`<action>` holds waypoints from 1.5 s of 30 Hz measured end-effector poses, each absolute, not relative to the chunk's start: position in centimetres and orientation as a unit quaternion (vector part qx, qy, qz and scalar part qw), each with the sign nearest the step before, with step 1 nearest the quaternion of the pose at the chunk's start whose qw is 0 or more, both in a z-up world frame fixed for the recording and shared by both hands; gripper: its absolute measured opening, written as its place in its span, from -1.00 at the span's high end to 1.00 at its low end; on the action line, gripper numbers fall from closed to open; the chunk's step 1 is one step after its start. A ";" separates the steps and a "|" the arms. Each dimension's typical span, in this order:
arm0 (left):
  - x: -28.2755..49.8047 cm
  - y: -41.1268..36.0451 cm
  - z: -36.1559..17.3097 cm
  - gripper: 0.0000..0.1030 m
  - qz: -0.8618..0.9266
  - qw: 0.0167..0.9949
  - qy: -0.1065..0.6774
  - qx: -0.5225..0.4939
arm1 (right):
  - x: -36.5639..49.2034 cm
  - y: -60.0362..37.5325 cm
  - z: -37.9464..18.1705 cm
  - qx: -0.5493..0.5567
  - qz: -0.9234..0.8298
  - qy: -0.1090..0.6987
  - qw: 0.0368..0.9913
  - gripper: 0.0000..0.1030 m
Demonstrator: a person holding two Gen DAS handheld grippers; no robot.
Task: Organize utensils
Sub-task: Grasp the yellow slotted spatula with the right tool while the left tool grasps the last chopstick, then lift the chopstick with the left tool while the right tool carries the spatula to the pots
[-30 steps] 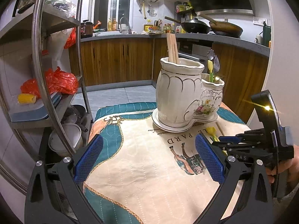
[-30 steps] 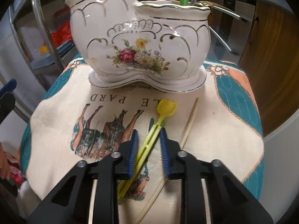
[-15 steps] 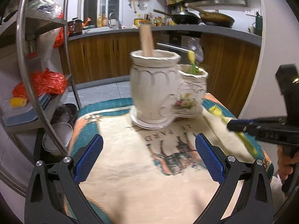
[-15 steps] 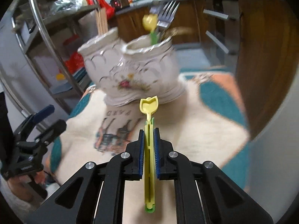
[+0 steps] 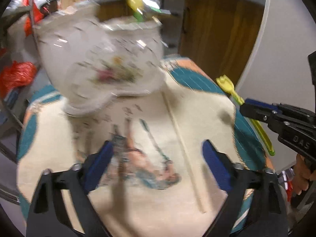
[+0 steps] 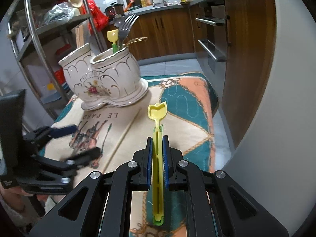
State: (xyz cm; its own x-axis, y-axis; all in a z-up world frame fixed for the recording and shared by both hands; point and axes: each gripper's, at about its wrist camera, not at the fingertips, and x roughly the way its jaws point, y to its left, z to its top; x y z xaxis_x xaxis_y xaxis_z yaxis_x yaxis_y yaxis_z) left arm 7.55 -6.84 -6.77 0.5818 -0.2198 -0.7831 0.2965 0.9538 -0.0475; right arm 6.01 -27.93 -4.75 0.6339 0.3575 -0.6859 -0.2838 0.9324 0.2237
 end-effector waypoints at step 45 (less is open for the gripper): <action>5.4 1.6 -6.9 0.69 -0.155 0.847 0.498 0.103 | 7.1 -20.8 -7.3 -0.081 0.254 0.489 0.830 0.68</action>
State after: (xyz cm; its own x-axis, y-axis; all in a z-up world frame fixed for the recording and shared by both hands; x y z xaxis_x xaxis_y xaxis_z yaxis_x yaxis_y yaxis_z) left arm 5.43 1.58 -6.90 0.4562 -0.1594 -0.8755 0.3645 0.9310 0.0204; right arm 7.11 -20.80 -7.30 0.3927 0.3426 -0.8535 -0.5018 0.8575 0.1133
